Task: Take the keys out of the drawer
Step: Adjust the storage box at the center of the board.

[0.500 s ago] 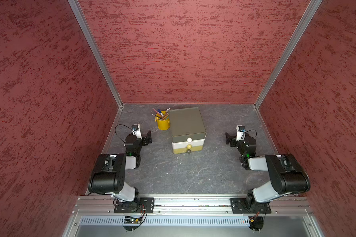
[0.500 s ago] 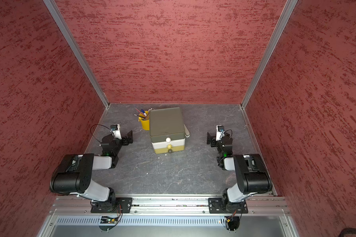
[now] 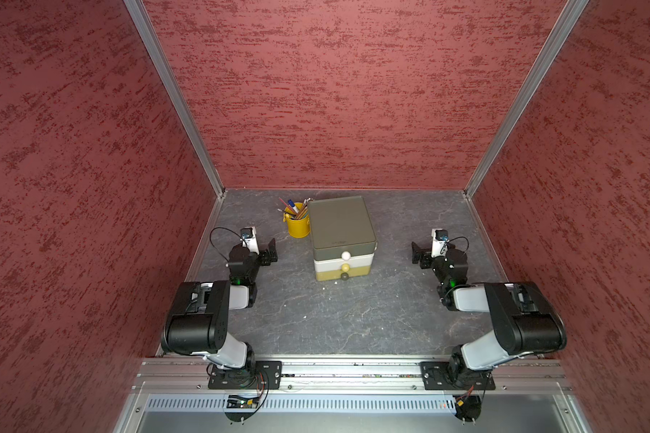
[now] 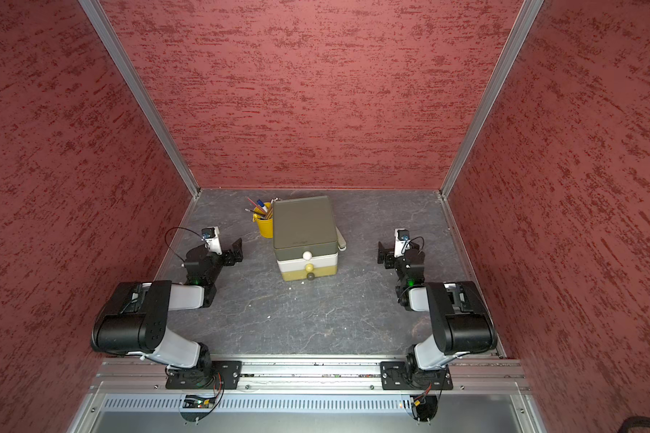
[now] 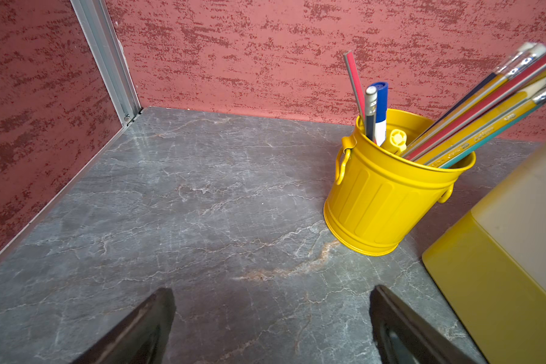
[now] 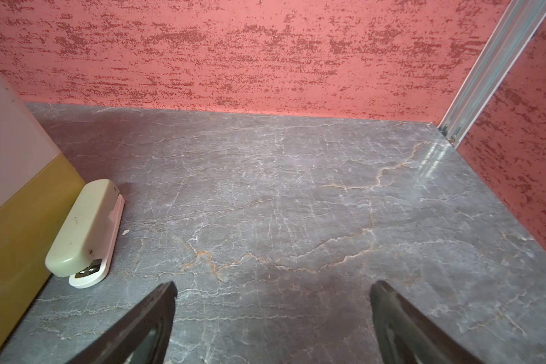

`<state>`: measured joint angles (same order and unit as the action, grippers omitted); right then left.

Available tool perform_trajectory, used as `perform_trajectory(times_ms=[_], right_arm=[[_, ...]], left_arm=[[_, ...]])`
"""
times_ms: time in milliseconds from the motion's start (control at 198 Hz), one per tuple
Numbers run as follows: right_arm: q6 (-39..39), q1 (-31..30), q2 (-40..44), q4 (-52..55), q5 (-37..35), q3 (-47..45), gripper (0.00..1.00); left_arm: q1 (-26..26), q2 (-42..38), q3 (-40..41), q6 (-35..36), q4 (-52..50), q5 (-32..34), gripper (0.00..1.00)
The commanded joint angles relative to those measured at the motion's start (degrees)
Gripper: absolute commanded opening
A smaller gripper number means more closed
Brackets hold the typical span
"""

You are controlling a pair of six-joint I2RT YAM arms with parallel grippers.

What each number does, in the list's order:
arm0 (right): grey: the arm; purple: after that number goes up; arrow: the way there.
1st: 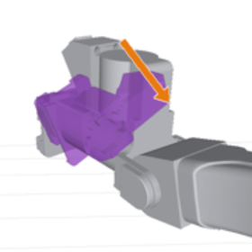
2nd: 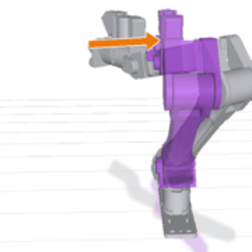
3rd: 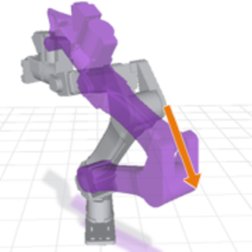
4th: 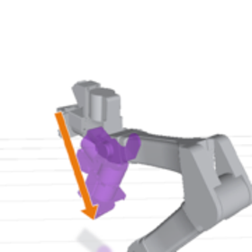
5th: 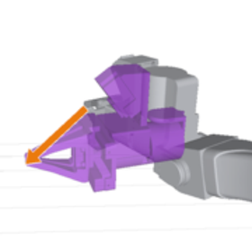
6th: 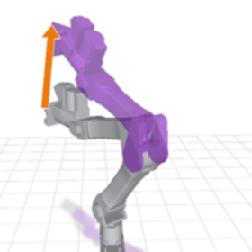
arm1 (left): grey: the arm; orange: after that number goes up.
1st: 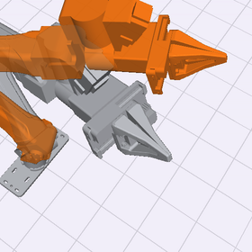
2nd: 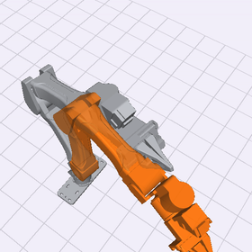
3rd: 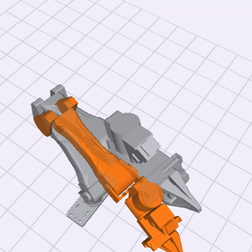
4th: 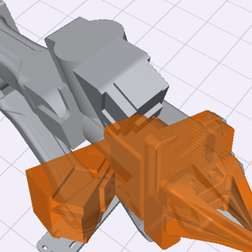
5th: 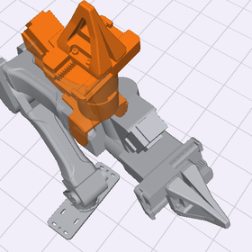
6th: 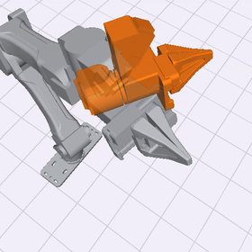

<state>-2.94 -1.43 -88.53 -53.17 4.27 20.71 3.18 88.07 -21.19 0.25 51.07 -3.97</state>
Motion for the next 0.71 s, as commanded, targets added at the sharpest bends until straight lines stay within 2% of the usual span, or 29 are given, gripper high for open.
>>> perform_trajectory(times_ms=[0, 288, 404, 495, 566, 657, 702], right_arm=[[0.3, 0.4, -0.2, -0.8, -0.3, 0.6, 0.99], [1.6, 1.3, 0.3, 1.6, -0.4, 1.6, 0.99], [1.4, 1.3, 4.2, 6.5, -0.1, 2.8, 0.99], [1.6, 1.2, 9.4, 12.9, -0.1, 3.9, 0.99], [2.8, 1.2, 13.9, 19.1, -0.8, 5.2, 0.99], [13.4, 1.3, 19.7, 34.5, -6.7, 10.3, 0.99], [17.1, 1.3, 20.9, 41.6, -7.4, 13.5, 0.99]], left_arm=[[-0.5, -0.1, -0.3, 0.0, 1.1, 0.3, 1.0], [-0.4, -0.1, -0.5, -0.1, 0.9, 0.1, 1.0], [-0.3, -0.7, -0.4, -0.2, 0.5, 0.2, 1.0], [0.1, -4.2, -2.0, -1.5, -5.6, 2.6, 1.0], [0.4, -6.4, -1.2, -1.7, -5.9, 1.9, 1.0], [0.7, -10.9, -0.7, -2.6, -9.0, 3.4, 1.0], [0.6, -14.2, -1.1, -3.4, -12.2, 4.8, 1.0]])
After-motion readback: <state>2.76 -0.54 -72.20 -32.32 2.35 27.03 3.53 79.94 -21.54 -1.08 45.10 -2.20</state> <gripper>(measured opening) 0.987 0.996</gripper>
